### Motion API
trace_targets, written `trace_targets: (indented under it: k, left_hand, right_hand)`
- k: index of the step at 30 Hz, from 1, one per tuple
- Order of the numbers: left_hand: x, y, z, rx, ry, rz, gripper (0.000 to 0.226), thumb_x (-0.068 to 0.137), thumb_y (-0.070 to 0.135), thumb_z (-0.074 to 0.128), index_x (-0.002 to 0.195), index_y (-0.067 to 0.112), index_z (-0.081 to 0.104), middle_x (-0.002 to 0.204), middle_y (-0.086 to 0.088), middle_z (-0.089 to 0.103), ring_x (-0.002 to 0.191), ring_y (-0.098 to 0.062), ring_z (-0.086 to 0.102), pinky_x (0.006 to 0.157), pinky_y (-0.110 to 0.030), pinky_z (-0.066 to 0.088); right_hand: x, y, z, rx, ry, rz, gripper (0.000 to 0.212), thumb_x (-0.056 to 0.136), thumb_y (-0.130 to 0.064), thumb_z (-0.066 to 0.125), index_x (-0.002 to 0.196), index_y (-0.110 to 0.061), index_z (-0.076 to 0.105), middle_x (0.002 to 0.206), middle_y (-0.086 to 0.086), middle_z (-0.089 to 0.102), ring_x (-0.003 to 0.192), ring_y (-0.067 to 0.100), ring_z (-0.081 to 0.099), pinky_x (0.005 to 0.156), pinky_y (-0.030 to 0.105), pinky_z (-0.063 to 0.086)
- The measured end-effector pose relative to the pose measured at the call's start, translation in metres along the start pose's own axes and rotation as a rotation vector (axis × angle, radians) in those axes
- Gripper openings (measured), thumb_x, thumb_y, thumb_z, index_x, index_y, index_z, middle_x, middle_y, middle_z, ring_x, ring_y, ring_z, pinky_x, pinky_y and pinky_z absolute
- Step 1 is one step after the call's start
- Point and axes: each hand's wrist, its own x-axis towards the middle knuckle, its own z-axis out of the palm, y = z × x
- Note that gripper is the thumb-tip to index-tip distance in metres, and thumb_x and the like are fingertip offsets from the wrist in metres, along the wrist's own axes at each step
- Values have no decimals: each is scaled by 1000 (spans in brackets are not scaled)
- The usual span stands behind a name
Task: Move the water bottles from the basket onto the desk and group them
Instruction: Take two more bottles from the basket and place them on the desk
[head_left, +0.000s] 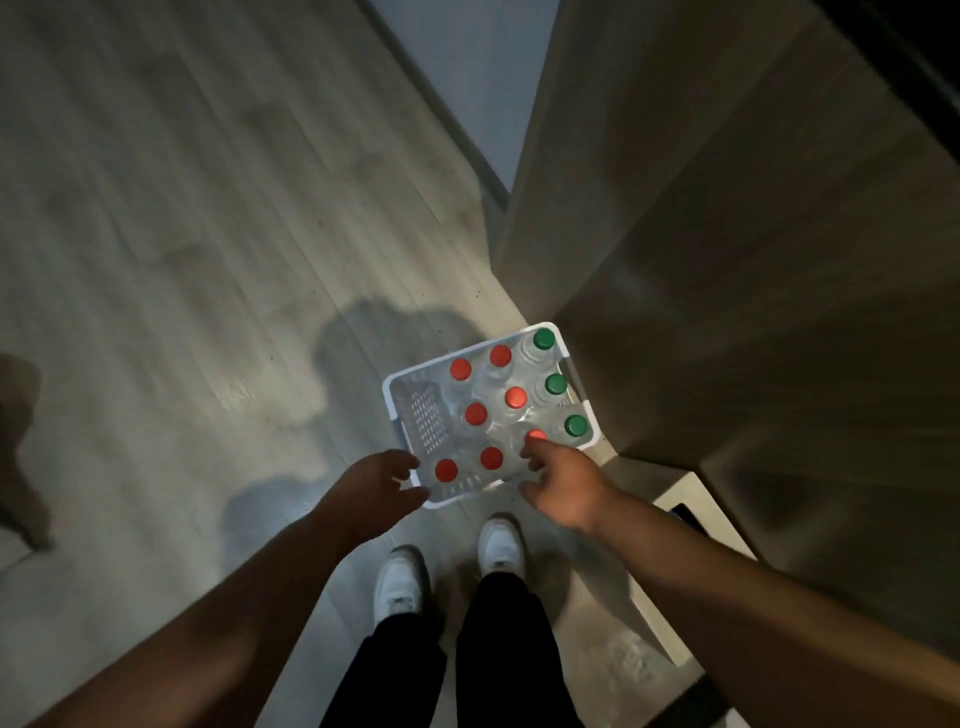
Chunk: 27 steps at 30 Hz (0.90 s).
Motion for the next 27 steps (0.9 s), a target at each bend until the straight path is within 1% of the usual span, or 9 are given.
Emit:
trace_targets:
  k: [4, 7, 10, 12, 14, 16, 20, 23, 27]
  left_hand:
    - [47, -12, 36, 97, -46, 129, 54, 76, 30, 77, 125, 16, 58, 119, 5, 58, 111, -18, 59, 98, -33, 47]
    - [71, -26, 57, 290, -102, 177, 58, 81, 38, 68, 134, 23, 49, 131, 0, 55, 120, -20, 54, 102, -34, 44]
    - [88, -40, 72, 439, -51, 194, 58, 81, 45, 65, 132, 28, 44, 126, -2, 56, 113, -22, 57, 95, -37, 48]
    - [95, -41, 77, 481, 23, 234, 46, 81, 43, 64, 122, 28, 49, 114, -2, 57, 102, -23, 61, 85, -39, 52]
    - [98, -40, 79, 433, 98, 324, 26, 82, 32, 63, 106, 24, 58, 103, 0, 56, 92, -24, 63, 74, -38, 53]
    - [98, -38, 77, 369, 142, 405, 17, 79, 24, 67, 96, 22, 64, 102, 2, 57, 90, -20, 62, 69, -33, 52]
    - [81, -29, 61, 219, 214, 447, 29, 71, 23, 78, 98, 19, 68, 116, 3, 63, 102, -19, 61, 78, -35, 53]
    - [52, -17, 42, 63, 258, 451, 37, 66, 21, 82, 98, 22, 64, 107, 3, 67, 94, -20, 65, 78, -39, 56]
    - [5, 16, 11, -99, 299, 304, 48, 64, 29, 82, 104, 35, 55, 98, 17, 62, 91, -15, 65, 81, -38, 56]
  right_hand:
    - [45, 5, 26, -235, -3, -132, 46, 83, -26, 63, 127, -19, 50, 125, 8, 59, 116, 28, 57, 98, 38, 49]
    - [70, 8, 41, -366, 0, -109, 43, 88, -35, 58, 126, -19, 46, 129, 8, 56, 120, 29, 53, 97, 38, 47]
    - [86, 11, 58, -391, 24, -77, 41, 88, -40, 59, 120, -19, 44, 122, 7, 60, 115, 30, 57, 89, 38, 47]
    - [93, 13, 67, -387, 80, -75, 41, 86, -40, 61, 117, -20, 42, 117, 6, 62, 112, 29, 60, 86, 38, 48]
    - [96, 14, 72, -382, 152, -85, 36, 88, -37, 59, 115, -19, 44, 114, 6, 64, 109, 28, 61, 85, 37, 49]
    - [95, 17, 72, -322, 192, -93, 26, 90, -32, 54, 110, -17, 47, 110, 7, 64, 105, 29, 62, 82, 36, 48]
    - [78, 18, 64, -166, 288, -91, 17, 86, -31, 57, 92, -17, 48, 95, 7, 66, 91, 32, 62, 69, 33, 43]
    - [53, 6, 51, -10, 377, -56, 20, 78, -30, 65, 83, -17, 50, 83, 7, 64, 81, 32, 62, 64, 34, 47]
    - [0, -18, 24, 209, 441, -11, 22, 71, -29, 72, 80, -18, 55, 77, -1, 66, 72, 19, 63, 67, 33, 52]
